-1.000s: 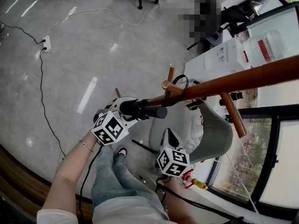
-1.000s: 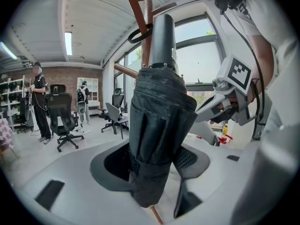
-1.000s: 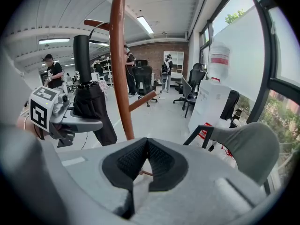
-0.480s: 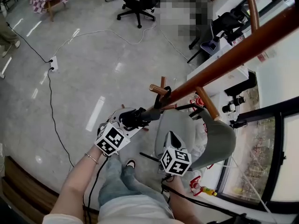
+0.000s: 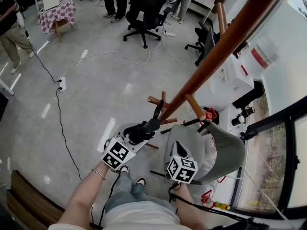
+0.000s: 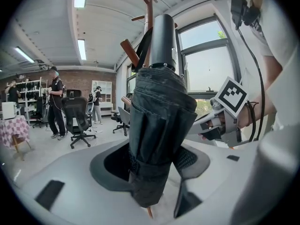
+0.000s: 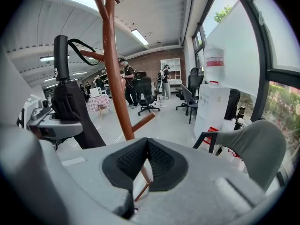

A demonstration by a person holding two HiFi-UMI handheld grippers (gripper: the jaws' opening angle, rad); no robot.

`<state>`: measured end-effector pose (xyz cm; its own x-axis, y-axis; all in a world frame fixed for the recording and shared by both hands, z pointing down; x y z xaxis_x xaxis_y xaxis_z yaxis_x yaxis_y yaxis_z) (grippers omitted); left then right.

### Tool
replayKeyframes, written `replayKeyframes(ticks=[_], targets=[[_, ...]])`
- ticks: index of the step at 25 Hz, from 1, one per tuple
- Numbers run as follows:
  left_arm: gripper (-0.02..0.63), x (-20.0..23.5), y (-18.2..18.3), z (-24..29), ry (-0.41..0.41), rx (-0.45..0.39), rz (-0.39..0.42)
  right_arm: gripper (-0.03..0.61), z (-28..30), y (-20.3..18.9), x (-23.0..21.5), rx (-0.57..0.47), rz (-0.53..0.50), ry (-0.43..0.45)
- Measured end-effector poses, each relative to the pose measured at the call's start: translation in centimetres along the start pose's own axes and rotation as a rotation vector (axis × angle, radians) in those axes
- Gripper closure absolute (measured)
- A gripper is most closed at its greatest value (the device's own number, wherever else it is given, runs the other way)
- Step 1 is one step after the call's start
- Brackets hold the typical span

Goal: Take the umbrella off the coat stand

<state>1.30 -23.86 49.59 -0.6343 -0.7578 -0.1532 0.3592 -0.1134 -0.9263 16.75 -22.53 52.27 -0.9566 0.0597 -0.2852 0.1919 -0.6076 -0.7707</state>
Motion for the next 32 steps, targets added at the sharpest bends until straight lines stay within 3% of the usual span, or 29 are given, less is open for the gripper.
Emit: replayKeyframes(ticks=[19,32], targets=[[0.365,2.3,1.4,-3.8,0.164,0.041,-0.166,0.574,-0.3,3.0,2.2,-0.071,0.003,0.084],[0.365,4.9,3.0,-7.6,0.45,0.072,-0.293,0.574,-1.4,7.8,2.9,-0.171,-0.101,0.093]])
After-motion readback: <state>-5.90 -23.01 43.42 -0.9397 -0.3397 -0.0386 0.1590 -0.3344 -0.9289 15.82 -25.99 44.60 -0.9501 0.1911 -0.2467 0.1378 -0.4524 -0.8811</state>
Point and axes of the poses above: the fingertips, and each gripper's own axes: z forward along the fingers, x to its left, y out of its top, the point moved 1 cm from there along -z, backward along the fingers, and after that the axes turned 11 degrees about z, right-handed, at the moved point
